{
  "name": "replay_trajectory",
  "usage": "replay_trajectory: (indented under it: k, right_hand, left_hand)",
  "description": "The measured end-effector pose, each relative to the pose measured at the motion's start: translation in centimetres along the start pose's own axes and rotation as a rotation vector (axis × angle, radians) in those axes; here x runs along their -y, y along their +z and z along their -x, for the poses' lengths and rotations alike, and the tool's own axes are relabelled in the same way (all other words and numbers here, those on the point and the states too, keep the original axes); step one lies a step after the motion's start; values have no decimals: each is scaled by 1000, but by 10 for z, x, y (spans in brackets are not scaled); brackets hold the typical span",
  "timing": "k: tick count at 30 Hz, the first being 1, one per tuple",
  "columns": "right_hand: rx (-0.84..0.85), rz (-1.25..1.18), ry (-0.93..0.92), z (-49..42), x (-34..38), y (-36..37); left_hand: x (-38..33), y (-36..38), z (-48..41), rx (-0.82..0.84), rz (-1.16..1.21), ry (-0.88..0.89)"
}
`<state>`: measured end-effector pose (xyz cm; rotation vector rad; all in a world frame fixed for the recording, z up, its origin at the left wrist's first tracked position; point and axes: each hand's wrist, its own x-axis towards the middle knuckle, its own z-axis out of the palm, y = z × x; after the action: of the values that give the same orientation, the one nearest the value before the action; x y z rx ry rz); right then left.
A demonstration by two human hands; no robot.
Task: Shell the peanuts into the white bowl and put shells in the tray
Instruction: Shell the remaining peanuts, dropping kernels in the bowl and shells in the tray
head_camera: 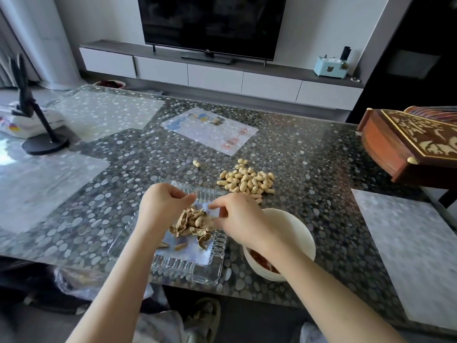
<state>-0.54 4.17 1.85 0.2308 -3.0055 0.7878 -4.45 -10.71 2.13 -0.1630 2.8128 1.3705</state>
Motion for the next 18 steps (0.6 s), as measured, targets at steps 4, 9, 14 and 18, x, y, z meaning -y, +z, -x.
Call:
replay_trajectory:
  k: [4,9,14,18]
  right_hand:
    - [-87,97,215,-22,-26,-23]
    - [382,346,486,-57,-48,-25]
    - [556,321,507,-72,-44,-14]
    - [385,264,452,-55,-41,-30]
  left_hand:
    - [2,-3,-3,-35,46,29]
    - [-2,-1,-4,-78,85,72]
    - [-3,4,-2,-74,88,121]
    - [-8,7,4,-11,129,186]
